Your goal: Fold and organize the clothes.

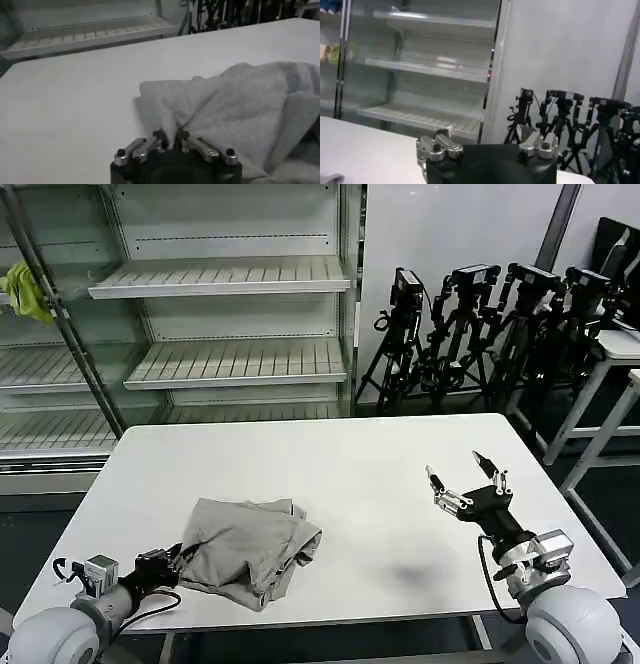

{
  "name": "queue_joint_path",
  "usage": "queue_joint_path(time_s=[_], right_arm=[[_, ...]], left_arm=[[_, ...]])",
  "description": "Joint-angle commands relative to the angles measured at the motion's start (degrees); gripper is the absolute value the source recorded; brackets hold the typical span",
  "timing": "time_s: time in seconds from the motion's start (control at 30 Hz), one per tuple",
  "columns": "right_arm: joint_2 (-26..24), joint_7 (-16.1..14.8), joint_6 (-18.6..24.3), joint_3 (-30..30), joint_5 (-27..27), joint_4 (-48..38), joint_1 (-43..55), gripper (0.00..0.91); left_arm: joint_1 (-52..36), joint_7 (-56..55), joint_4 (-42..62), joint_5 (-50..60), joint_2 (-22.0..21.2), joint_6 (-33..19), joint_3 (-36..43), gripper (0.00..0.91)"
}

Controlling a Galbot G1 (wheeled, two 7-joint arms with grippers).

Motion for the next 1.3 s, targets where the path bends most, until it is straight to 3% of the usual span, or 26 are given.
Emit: queue_joint_path(time_s=[0.03, 0.37, 0.8, 1.03, 1.3], right_arm=[[-0.1, -0.1, 0.1, 0.9, 0.1, 0.7, -0.7, 0.907], [-0.3, -0.4, 0.4, 0.9, 0.3, 1.4, -0.2, 0.907], [-1.2, -1.1, 1.4, -0.9, 1.6, 0.7, 2.9, 0.907], [-1.4, -1.3, 1.7, -2.7, 2.9, -0.3, 5.8, 0.907], [-0.7, -1.7, 2.4, -4.2, 3.0, -1.5, 6.8, 0.907]], left_arm=[[1.0, 0.1, -0.8, 0.0, 0.5, -0.1, -2.1, 0.04], [4.7, 0.1, -3.2, -1.1, 1.9, 0.2, -9.0, 0.04], [9.9, 0.2, -0.8, -2.9, 10.0, 0.8, -25.2, 0.05], [16.9, 0.7, 1.7, -4.1, 15.2, 0.9, -37.9, 0.04], [20.7, 1.9, 3.2, -0.8, 18.1, 0.5, -47.5, 0.05]])
